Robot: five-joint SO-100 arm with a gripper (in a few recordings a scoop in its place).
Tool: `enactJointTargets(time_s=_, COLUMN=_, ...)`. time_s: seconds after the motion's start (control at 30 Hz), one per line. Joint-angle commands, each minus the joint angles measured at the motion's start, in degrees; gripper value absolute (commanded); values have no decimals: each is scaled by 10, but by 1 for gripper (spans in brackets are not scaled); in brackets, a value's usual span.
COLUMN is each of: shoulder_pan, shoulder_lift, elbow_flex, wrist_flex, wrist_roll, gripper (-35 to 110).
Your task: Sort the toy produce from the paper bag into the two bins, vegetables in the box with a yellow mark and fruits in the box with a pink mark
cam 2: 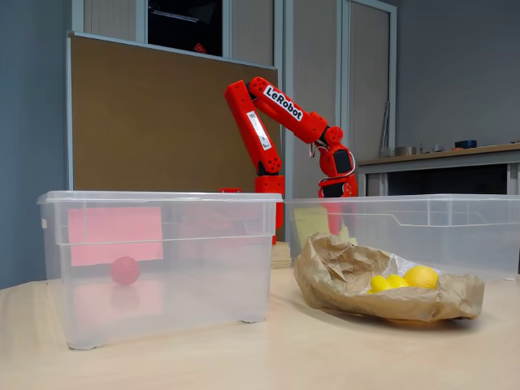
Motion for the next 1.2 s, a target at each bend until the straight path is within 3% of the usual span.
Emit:
enactJointTargets(time_s=0.0, shoulder_pan=26, shoulder_lift=5, elbow_flex=-65, wrist_flex=14, wrist_roll=-185, gripper=39)
enactJointTargets(time_s=0.17, shoulder_pan=74, shoulder_lift=-9, elbow_flex=-189, wrist_flex=51, wrist_roll=-417, gripper=38)
enactJointTargets(time_s=0.33, shoulder_pan=152, shoulder_lift=-11, elbow_flex=-272, wrist_flex=29, wrist_roll=-733, gripper=39)
enactJointTargets(time_s=0.53, shoulder_pan=312, shoulder_lift=2, elbow_flex=-338, wrist_flex=57, wrist_roll=-1063, gripper=38)
enactJointTargets(time_s=0.8, shoulder_pan=545, shoulder_lift=6, elbow_flex=-367, wrist_flex=120, wrist_roll=-1201, gripper=40)
enactJointTargets(time_s=1.17, shoulder_pan=693, shoulder_lift=-123, elbow_flex=-413, wrist_flex=162, wrist_roll=-1384, gripper=36)
